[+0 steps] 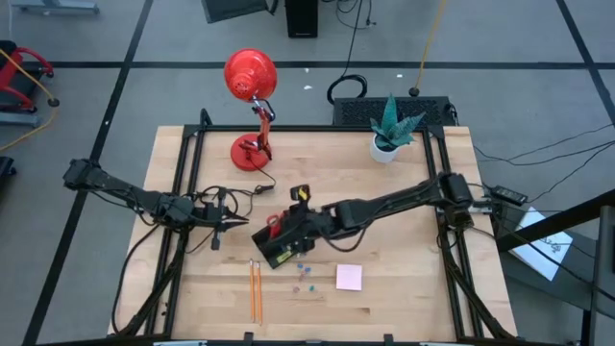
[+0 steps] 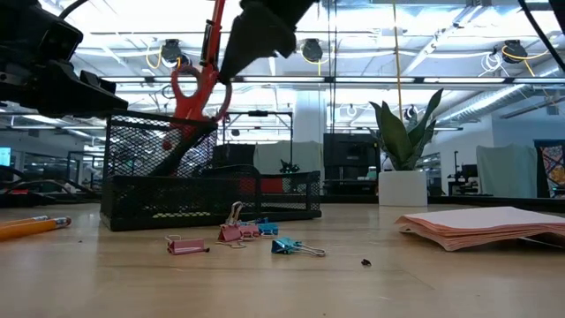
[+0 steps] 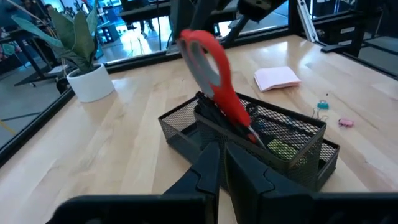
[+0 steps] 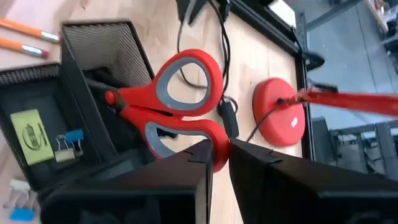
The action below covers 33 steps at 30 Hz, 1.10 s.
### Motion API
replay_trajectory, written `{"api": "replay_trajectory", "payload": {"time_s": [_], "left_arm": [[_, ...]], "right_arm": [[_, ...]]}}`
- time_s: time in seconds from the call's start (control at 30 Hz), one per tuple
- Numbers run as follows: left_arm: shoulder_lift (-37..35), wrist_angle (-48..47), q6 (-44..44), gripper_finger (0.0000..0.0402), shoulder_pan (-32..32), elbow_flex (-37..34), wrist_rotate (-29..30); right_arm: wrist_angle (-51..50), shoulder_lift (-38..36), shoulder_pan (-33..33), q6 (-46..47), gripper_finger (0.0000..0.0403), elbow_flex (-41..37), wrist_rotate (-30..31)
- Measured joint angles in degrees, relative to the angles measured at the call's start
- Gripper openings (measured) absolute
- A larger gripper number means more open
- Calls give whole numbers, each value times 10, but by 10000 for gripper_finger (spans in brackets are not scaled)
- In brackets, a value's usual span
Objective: Pick and place office supplies into organizer
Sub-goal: Adjust the desk organizer
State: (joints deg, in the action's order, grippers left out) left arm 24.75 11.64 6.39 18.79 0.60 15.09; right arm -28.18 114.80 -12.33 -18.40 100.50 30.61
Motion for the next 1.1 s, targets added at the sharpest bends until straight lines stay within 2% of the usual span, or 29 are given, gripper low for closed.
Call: {"api": "replay_trajectory", "payload": {"time_s": [0.23, 0.5, 0.63, 0.77, 0.97, 1.1], "left_arm": [[0, -3, -1, 31, 0, 0, 0], [0, -3, -2, 31, 0, 0, -1], [0, -3, -3, 31, 0, 0, -1], [0, -3, -3, 31, 0, 0, -1], [0, -12, -3, 31, 0, 0, -2], [0, -15, -3, 31, 0, 0, -2]], "right_arm": [[-4, 14, -7, -9, 41, 30, -6], [-4, 14, -7, 35, 124, 30, -33], [-2, 14, -6, 39, 151, 30, -35], [8, 11, -9, 21, 157, 30, -32], [35, -28, -25, -34, 150, 30, 14], [29, -60, -24, -40, 149, 30, 56]]}}
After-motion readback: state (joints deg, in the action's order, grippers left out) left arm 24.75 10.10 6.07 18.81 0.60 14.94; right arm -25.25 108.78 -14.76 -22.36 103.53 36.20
